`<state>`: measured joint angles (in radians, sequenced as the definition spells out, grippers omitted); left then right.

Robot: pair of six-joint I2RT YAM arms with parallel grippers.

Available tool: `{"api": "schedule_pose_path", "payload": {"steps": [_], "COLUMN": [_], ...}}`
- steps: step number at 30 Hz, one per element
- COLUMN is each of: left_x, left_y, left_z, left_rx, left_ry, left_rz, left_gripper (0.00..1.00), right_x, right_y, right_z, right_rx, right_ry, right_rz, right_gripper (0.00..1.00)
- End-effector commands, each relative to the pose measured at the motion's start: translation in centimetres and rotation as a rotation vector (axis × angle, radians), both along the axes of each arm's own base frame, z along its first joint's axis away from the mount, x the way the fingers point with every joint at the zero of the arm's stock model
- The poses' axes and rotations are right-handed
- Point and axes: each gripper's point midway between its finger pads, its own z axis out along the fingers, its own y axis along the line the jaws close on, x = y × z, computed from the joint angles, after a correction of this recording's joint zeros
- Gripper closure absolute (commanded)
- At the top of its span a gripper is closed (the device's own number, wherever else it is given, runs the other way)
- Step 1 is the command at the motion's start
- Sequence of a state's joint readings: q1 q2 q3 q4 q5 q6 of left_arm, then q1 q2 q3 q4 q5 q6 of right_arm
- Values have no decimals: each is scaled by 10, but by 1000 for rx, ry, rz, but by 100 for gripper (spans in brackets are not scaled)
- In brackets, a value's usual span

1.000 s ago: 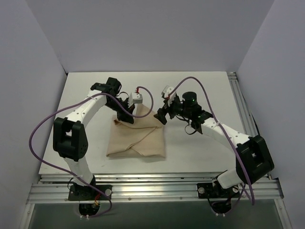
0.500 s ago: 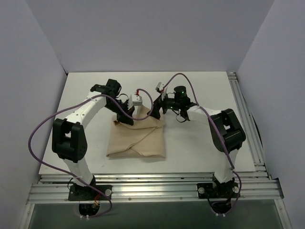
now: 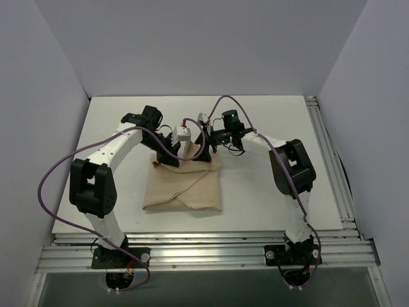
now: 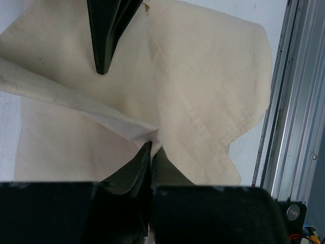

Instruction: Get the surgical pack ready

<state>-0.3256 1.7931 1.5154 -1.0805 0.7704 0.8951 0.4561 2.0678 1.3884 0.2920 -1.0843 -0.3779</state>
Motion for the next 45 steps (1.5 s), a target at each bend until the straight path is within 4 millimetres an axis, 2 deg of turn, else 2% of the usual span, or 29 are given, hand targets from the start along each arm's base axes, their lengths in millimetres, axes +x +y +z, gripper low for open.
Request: {"api": "schedule_pose_path", "payload": {"steps": [1,9,12,16,17,18,19,20,21,22,24,25,29,32,36,37,39,40,42,44,45], "left_x": [-2,-2,-2,-3,-3,-4,-4,-3,-2,-2,0,0,-2,-1,0,1,2,3,6,6,6], "left_y": [-1,0,2,4,4,4,4,5,5,5,5,5,6,7,8,8,9,9,10,11,12], "left_z": [12,7,7,7,6,6,5,5,5,5,6,6,7,4,3,3,3,3,3,2,1], "left_rx": [-27,-23,-20,-13,-11,-7,-6,-2,-4,-5,-11,-10,-10,-2,-6,-7,-9,-8,-5,-2,0], "left_ry": [-46,-34,-33,-33,-33,-32,-34,-33,-34,-36,-36,-35,-28,-24,-15,-19,-18,-19,-23,-21,-20], "left_rz": [-16,-17,-19,-26,-27,-28,-32,-30,-29,-29,-25,-28,-34,-33,-25,-23,-18,-14,-7,-4,-3], "left_gripper": [92,92,92,93,93,93,93,93,93,93,93,93,93,93,92,92,92,92,92,92,92], "right_x": [-5,-13,-13,8,17,21,13,15,14,-14,-23,-35,-44,-42,-41,-43,-37,-40,-27,-32,-25], "right_y": [7,24,23,14,14,15,13,19,21,17,21,15,14,21,25,24,28,25,31,29,33], "right_z": [3,5,8,10,21,18,9,19,7,-9,-14,-20,-31,-27,-13,-15,1,-5,16,27,41], "right_rx": [22,60,73,80,94,88,43,31,-1,-71,-64,-71,-67,-58,-92,-98,-74,-82,-48,-24,16], "right_ry": [13,39,41,13,1,-10,35,-10,-108,3,16,42,68,72,12,23,-3,23,-10,-12,-36], "right_rz": [54,104,96,38,33,45,65,100,173,231,317,359,405,409,399,390,352,329,253,215,180], "right_gripper": [10,17,15,9,9,8,7,7,7,7,7,7,7,14,39,43,51,53,58,64,67]}}
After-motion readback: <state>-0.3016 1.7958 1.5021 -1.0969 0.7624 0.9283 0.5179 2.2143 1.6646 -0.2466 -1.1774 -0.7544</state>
